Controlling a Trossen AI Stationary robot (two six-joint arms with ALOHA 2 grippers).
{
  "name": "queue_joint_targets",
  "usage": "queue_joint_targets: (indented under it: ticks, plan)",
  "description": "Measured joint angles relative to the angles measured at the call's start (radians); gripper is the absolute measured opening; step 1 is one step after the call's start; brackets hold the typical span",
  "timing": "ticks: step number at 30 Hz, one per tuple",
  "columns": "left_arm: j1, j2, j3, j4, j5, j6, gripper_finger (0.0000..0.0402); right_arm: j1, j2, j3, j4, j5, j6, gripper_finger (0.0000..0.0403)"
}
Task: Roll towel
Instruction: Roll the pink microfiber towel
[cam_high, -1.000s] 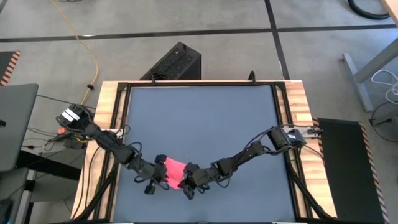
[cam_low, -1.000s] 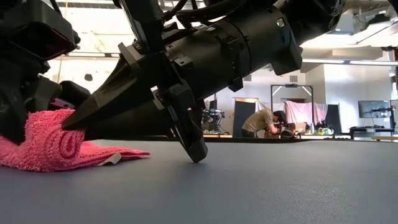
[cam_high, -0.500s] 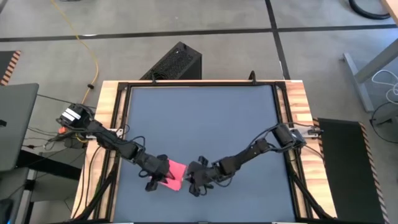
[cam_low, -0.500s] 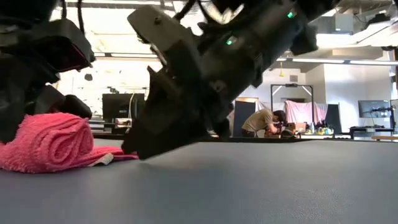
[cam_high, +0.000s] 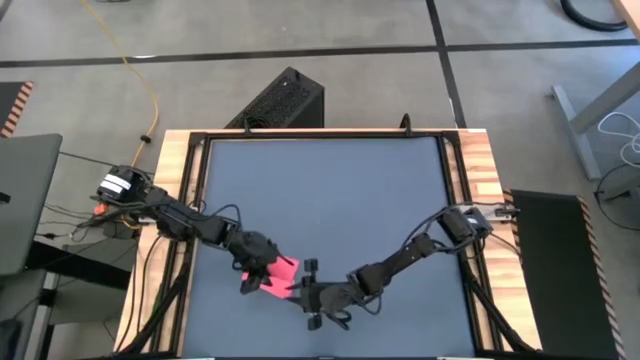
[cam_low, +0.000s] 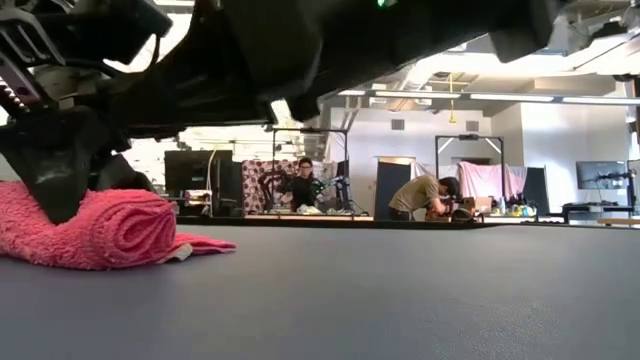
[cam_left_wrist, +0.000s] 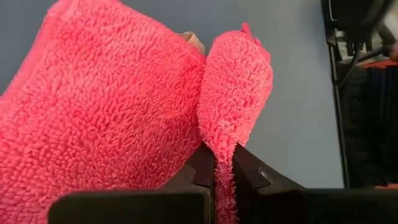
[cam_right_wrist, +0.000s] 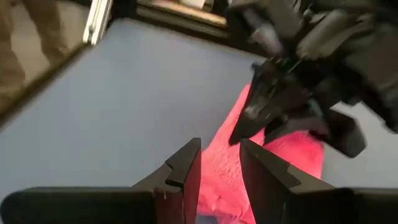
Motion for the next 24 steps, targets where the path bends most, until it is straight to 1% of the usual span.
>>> queue_joint_targets:
  ticks: [2, 4, 7, 12, 14, 20, 24]
  plan:
    - [0.011, 0.0, 0.0, -0.009, 0.014, -0.01, 0.0006, -0.017, 0.006, -0.001, -0.012, -0.027, -0.014, 0.0137]
    - [0.017, 0.0, 0.0, -0.016, 0.022, -0.015, 0.0006, -0.04, 0.027, 0.005, 0.008, -0.087, -0.01, 0.0136]
    - [0.019, 0.0, 0.0, -0.023, 0.024, -0.026, 0.0006, -0.061, 0.058, 0.029, 0.028, -0.129, -0.022, 0.0136]
    - [0.019, 0.0, 0.0, -0.04, 0.031, -0.03, 0.0007, -0.081, 0.129, 0.087, 0.027, -0.14, -0.04, 0.0136]
    - [0.019, 0.0, 0.0, -0.041, 0.038, -0.03, 0.001, -0.082, 0.135, 0.094, 0.001, -0.139, -0.033, 0.0136]
    - [0.021, 0.0, 0.0, -0.042, 0.042, -0.027, 0.004, -0.095, 0.131, 0.103, -0.089, -0.138, 0.081, 0.0131]
    - [0.032, -0.001, 0.0, -0.043, 0.062, -0.009, 0.0058, -0.103, 0.128, 0.103, -0.116, -0.166, 0.138, 0.0128]
